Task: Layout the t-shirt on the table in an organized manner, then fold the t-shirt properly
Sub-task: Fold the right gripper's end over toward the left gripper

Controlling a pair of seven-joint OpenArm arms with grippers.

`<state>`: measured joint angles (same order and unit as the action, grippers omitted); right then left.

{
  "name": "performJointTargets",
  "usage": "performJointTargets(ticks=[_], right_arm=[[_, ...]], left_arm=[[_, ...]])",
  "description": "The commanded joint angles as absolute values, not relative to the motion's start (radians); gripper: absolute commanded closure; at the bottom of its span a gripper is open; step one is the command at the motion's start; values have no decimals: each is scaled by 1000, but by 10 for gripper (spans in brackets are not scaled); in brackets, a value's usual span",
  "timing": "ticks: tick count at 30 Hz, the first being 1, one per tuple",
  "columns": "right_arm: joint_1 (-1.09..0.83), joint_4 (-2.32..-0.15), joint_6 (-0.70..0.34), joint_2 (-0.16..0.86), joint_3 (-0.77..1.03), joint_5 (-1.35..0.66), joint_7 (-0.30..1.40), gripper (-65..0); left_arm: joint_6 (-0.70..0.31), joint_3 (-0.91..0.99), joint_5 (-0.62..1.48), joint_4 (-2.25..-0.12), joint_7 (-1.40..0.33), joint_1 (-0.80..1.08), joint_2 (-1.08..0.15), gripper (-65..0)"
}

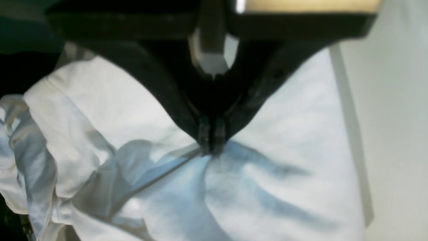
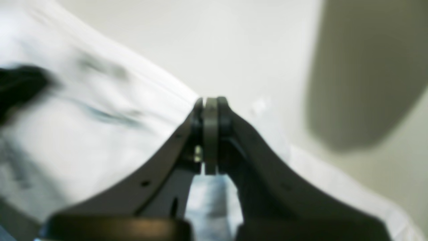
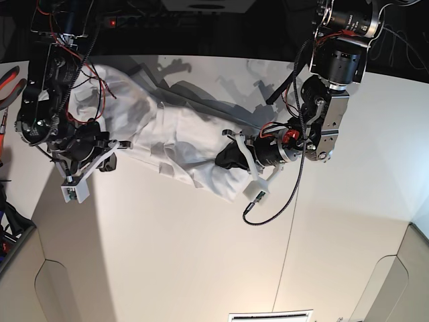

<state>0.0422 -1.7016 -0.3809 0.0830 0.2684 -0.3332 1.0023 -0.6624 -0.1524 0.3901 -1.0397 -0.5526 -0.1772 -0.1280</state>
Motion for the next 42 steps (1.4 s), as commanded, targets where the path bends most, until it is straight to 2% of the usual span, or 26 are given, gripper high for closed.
performJointTargets(ticks=[1,6,12,13,15,16,21,25,32,35,42], right_arm=[[57,-1761,-410,89,292,-384,1004,0],[46,-1950,-461,89,409,-490,1045,0],[-26,-2027,-461,116,579,-491,1044,0],[-35,-2026,-461,132,607,-490,1044,-25],[-59,-2025,-462,171,659,-491,1044,-170],[-72,-2024,-470,191,683,-493,1044,-205],[-163,-1994,-472,247,770,-594,1048,-215],[-216,-1923,-481,246,780,-653,1049,-307],[-231,-1752,-495,247,780,-664,1048,-318],[-234,-1689,-498,250,780,-707,1064,-343],[-262,-1685,-547,250,836,-753,1074,-343]], left_arm=[[-632,-151,340,-1040,-595,-180,-142,0],[-625,-151,340,-1040,-595,-180,-142,0],[-475,-151,294,-1040,-595,-180,-147,0],[-465,-151,282,-1040,-595,-180,-148,0],[-439,-151,257,-1040,-595,-180,-154,0],[-422,-151,245,-1040,-595,-180,-156,0],[-369,-149,221,-1040,-595,-180,-165,0],[-370,-149,216,-1040,-595,-180,-163,0],[-370,-149,216,-1040,-594,-180,-164,0],[-370,-149,216,-1040,-594,-180,-164,0],[-370,-149,216,-1040,-594,-180,-164,0]])
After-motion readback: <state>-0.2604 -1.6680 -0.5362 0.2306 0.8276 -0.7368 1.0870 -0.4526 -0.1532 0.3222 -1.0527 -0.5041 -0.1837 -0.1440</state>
